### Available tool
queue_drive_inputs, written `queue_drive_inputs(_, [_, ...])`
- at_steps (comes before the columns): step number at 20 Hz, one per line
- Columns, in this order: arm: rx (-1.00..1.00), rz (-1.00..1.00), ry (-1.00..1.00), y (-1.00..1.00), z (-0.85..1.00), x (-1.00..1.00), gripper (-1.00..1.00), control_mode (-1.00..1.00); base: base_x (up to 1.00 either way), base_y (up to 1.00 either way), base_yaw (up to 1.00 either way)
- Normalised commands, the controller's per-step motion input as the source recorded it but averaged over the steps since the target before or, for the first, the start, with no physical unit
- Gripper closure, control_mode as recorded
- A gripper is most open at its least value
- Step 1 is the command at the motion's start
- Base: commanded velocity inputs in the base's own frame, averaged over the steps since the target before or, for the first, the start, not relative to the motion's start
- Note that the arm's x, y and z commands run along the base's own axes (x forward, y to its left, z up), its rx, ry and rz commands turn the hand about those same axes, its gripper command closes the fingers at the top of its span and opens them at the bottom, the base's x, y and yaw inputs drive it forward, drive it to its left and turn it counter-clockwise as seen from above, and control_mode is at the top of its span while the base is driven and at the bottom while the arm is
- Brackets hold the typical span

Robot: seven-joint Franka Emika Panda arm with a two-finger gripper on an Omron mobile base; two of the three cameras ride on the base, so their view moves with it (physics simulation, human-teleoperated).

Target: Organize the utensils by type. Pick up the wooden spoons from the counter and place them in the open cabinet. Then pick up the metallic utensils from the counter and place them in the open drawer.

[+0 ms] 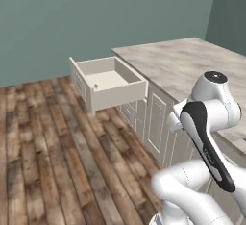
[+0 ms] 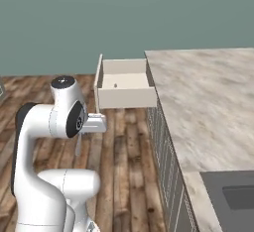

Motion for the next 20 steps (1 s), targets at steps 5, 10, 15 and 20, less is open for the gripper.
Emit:
queue_drive_inputs(5, [0.0, 0.0, 0.0, 0.0, 0.0, 0.0, 1.0, 1.0, 0.59, 0.17, 0.12])
queue_drive_inputs(10, [0.0, 0.0, 0.0, 0.0, 0.0, 0.0, 1.0, 1.0, 0.58, 0.14, 0.1])
queue_drive_inputs(15, [0.0, 0.0, 0.0, 0.0, 0.0, 0.0, 1.0, 1.0, 0.6, 0.19, 0.05])
queue_drive_inputs(20, [0.0, 0.0, 0.0, 0.0, 0.0, 0.0, 1.0, 1.0, 0.58, 0.23, 0.0])
